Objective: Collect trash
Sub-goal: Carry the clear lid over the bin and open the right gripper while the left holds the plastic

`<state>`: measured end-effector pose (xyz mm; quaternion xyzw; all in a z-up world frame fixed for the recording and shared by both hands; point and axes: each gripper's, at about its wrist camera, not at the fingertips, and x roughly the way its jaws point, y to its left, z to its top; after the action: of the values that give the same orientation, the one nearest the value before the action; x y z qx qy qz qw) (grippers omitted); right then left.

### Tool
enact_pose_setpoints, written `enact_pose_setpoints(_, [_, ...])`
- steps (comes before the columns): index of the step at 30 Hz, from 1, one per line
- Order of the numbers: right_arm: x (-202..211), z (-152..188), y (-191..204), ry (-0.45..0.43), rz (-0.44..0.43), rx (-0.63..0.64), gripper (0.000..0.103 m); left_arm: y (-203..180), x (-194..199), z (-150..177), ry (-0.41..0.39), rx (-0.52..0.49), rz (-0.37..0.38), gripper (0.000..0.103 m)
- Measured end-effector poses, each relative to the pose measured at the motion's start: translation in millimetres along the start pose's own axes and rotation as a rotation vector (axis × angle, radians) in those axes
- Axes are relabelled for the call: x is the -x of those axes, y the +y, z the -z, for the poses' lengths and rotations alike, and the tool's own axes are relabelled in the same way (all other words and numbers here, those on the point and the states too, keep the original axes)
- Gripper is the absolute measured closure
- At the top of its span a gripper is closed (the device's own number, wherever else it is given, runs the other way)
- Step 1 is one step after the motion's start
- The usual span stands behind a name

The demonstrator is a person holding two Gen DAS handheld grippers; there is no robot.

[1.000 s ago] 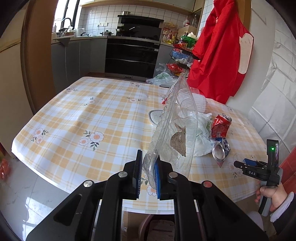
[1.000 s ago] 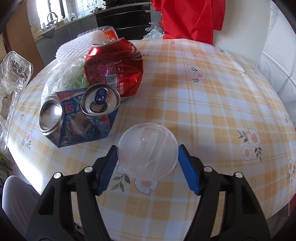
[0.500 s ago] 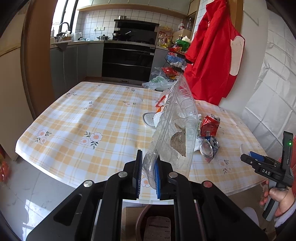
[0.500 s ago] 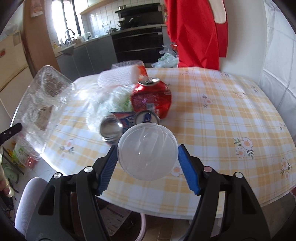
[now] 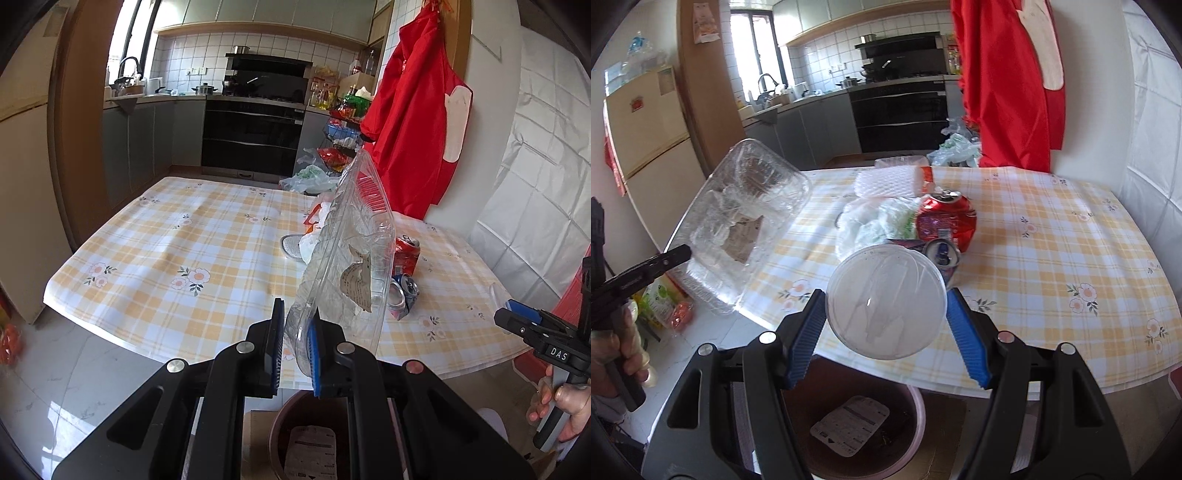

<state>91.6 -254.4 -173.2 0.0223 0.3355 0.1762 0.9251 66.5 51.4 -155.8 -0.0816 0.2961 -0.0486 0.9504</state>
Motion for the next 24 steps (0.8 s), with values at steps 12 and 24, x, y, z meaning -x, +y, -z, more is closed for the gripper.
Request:
enact_pose_setpoints(12, [9.3,11.4,44.3,0.072,-0.09,0.086,0.036,4.7,25.0,7.4,-0.021,0.008,0.01,0.091])
enact_pose_setpoints(24, [-12.8,20.8,56.6,0.139,-0.133,0.112,0.032,6.3,18.8,12.9,0.006,0.005,0.012,0.091])
